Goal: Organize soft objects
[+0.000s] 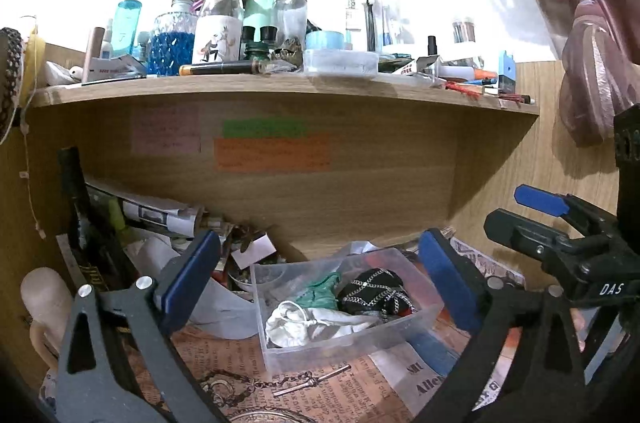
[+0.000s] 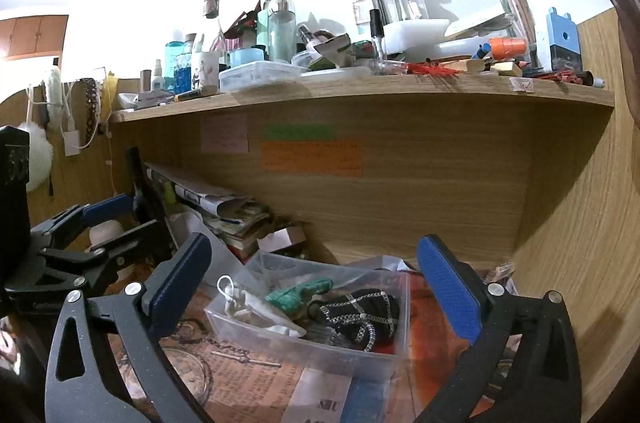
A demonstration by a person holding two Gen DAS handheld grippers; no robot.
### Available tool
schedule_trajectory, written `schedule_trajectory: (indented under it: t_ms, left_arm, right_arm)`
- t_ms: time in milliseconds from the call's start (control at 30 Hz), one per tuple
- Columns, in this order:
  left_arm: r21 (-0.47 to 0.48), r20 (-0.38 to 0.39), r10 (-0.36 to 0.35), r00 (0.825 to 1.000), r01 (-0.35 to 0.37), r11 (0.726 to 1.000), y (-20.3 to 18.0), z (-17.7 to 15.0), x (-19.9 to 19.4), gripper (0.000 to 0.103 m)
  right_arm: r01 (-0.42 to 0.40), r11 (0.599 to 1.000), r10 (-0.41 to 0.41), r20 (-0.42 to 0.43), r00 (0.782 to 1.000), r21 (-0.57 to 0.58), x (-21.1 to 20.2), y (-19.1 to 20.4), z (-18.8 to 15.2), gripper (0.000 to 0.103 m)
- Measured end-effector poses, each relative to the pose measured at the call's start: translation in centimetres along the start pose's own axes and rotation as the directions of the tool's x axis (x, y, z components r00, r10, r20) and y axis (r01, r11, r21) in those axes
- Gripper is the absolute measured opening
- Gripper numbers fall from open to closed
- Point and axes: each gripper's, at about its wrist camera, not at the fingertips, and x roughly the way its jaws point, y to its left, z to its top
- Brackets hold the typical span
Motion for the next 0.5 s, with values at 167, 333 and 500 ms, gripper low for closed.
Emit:
schedule_trajectory:
  t_ms: [167, 333, 500]
  left_arm:
    - [-0.001, -0.006, 0.0, 1.0, 0.0, 1.0, -0.21, -0.14, -0.12, 0.102]
    - [-0.007, -0.013, 0.003, 1.0, -0.003, 1.0, -0.2, -0.27, -0.01, 0.103]
    - [-0.008, -0.017, 0.006, 1.0, -0.006, 1.0, -0.18, -0.32, 0.09, 0.103]
  right_arm:
    - [0.004, 1.0, -0.004, -0.002, 1.0, 0.003, -0.14, 0.32, -0.14, 0.103]
    - [0.007, 1.0, -0.007, -0.006, 1.0, 0.004, -0.18, 0.81, -0.4, 0.103]
    - [0.012, 1.0, -0.012, -0.005, 1.0, 0.004, -0.21, 1.03, -0.42, 0.103]
